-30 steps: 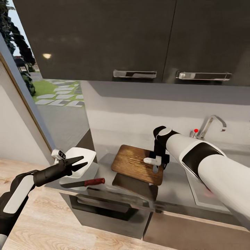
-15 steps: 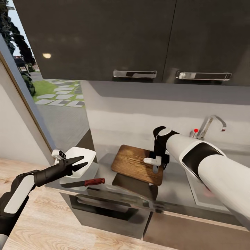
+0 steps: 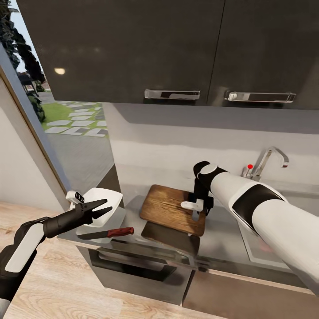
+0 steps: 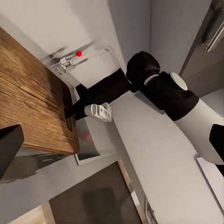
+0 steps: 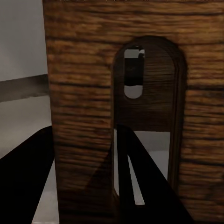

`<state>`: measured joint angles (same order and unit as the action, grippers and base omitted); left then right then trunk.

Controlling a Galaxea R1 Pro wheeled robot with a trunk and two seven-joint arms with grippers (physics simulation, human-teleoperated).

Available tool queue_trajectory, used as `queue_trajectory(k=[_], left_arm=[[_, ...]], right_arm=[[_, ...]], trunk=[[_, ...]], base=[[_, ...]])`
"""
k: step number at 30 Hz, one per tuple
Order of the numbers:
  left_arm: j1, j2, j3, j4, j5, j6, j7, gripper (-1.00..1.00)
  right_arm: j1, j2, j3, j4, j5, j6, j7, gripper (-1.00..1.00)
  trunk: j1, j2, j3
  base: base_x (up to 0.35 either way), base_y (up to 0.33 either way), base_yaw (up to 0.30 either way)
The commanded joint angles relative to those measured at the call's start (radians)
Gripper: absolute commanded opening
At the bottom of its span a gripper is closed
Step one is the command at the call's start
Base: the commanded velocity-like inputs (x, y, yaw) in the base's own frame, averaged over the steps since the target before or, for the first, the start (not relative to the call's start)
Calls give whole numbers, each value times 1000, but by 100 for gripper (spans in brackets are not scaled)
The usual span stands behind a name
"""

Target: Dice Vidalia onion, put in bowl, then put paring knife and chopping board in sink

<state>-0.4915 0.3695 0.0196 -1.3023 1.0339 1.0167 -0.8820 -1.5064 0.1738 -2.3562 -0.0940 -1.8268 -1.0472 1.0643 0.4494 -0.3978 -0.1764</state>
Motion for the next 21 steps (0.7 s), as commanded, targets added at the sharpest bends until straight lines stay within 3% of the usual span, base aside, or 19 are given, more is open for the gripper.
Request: queue_trajectory(k=[1,21], left_arm=[[-1,0,0,0,-2,3,-4,100],[-1,0,0,0,-2,3,-3,100]], right_arm=[[-2,1,0,-1,-9,0,8,-100],[33,1,0,44,-13,0,2,-100]], trunk=[[1,-2,-2],[1,-2,-2]], base=[[0,0,0],[0,0,0]])
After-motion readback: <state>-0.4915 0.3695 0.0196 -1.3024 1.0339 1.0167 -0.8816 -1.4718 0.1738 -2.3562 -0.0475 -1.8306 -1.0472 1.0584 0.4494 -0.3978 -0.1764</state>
